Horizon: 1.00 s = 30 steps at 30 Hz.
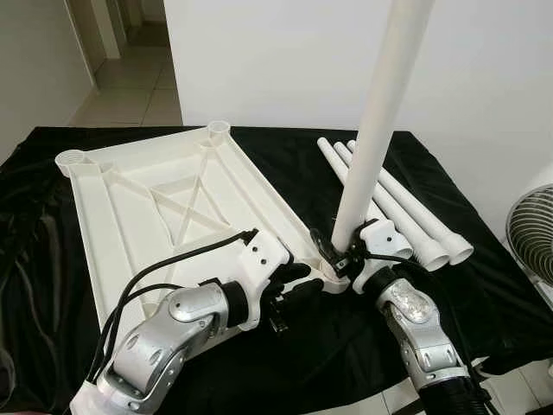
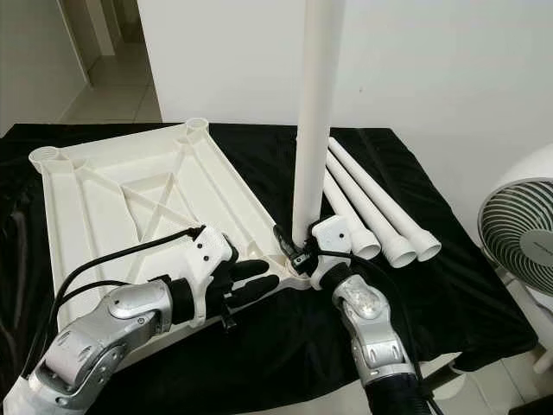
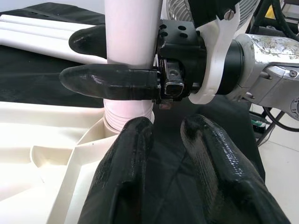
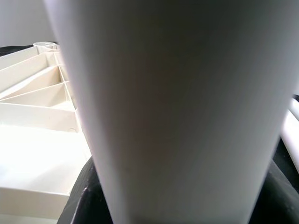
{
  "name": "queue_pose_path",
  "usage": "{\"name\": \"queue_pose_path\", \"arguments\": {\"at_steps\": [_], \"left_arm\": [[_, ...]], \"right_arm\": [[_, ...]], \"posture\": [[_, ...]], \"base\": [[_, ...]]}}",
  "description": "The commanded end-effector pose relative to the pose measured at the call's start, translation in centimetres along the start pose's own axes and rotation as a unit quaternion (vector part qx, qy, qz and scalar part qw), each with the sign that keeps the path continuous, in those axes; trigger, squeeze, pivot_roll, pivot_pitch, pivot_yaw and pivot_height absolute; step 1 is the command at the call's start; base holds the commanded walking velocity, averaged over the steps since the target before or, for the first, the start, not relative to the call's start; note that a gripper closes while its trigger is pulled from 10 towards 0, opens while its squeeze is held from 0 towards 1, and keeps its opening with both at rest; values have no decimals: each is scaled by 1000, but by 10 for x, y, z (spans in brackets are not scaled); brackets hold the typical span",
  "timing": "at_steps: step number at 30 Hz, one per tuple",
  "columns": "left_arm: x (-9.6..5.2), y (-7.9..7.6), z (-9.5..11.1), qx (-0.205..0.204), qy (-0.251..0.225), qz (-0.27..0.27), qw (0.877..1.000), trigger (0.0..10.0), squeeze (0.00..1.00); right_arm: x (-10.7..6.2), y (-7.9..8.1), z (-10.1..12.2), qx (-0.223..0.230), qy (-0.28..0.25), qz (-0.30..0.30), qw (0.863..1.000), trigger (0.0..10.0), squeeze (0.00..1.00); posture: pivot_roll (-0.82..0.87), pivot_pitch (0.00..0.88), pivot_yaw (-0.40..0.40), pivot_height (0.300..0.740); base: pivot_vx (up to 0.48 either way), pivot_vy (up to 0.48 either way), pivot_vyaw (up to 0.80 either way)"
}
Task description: Building children table
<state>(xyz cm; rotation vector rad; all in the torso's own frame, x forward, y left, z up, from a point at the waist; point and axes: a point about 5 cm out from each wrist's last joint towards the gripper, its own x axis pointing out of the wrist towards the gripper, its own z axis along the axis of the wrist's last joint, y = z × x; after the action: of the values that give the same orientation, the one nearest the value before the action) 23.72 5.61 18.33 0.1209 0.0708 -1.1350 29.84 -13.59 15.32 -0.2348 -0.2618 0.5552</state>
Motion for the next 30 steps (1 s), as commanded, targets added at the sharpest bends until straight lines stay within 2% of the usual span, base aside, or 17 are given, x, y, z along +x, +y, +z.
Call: {"name": "queue_pose_path", "arguments": {"at_steps": [1,2,4,6,8,18,30], "left_arm": [[0,-2,3,3,-1,-14,1000,10000,0],[0,-2,3,3,-2,-14,1000,10000,0],[0,-3,4,3,-3,-15,1000,10000,0],[-1,-3,4,3,-3,-16,1000,10000,0],[0,-3,5,4,-4,-15,1000,10000,0],[-1,-3,6,6,-4,-14,1000,10000,0],[-2,-3,7,6,-6,-12,1000,10000,0]], "right_arm": [[-6,1,-18,24,49,0,999,10000,0],[-6,0,-20,41,58,-7,997,10000,0],[-4,-6,-28,45,97,-27,994,10000,0],[-4,-7,-31,44,107,-32,993,10000,0],[-2,-8,-34,69,123,-38,989,10000,0],[0,-9,-37,80,125,-44,988,10000,0],[-9,-3,-37,104,113,-48,987,10000,0]], "posture": [[42,66,-13,740],[42,66,-13,740],[42,66,-13,740],[42,66,-13,740],[44,66,-14,740],[47,67,-19,740],[46,69,-18,740]], "base": [[0,0,0],[0,0,0],[0,0,0],[0,0,0],[0,0,0],[0,0,0],[0,0,0]]}}
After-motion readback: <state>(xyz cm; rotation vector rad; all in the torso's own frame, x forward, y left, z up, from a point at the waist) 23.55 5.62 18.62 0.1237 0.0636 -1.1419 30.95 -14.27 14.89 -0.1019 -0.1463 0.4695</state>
